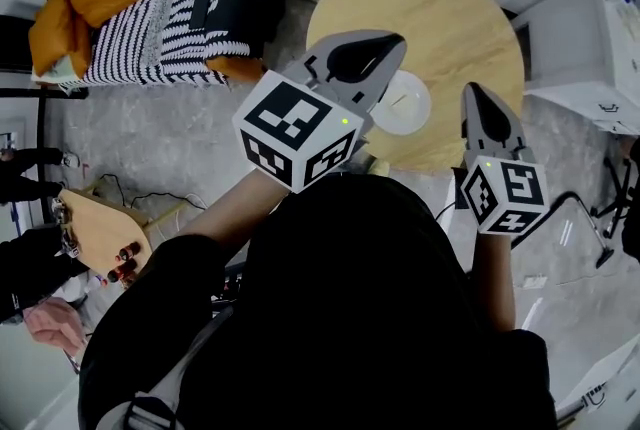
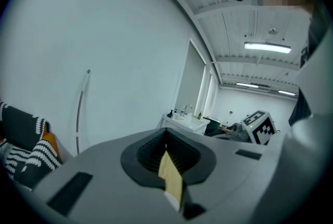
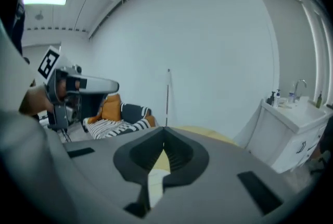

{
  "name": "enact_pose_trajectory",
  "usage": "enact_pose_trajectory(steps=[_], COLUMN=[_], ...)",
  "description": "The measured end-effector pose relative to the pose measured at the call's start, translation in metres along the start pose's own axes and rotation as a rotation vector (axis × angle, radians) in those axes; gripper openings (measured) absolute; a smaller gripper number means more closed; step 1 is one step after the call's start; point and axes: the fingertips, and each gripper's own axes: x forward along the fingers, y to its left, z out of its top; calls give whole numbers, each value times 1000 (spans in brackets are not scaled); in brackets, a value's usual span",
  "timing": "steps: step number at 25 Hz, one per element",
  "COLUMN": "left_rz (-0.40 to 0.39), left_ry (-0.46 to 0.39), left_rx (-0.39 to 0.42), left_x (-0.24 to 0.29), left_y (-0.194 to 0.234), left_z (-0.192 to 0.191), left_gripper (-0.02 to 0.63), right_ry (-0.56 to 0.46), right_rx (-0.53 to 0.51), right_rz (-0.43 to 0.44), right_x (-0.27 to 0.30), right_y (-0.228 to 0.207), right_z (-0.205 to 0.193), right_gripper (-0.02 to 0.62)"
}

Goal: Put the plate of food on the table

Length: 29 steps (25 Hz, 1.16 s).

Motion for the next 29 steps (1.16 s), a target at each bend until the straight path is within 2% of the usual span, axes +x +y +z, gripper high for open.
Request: enact_pose_trajectory(steps=[4, 9, 29], left_rz=[-8, -18, -31], left_ry=[-8, -12, -4], left_rx=[-8, -17, -12], left_x=[-2, -5, -11], left_y=[-6, -7, -10], left_z=[0, 0, -3], left_gripper=[8, 8, 8], right_ry=[-142, -149, -153], right_rx=[116, 142, 131], right_rz=[-21, -37, -30], right_x=[-25, -33, -38], right_y=[-10, -13, 3], right_z=[11, 5, 6], right_gripper=[8, 8, 8])
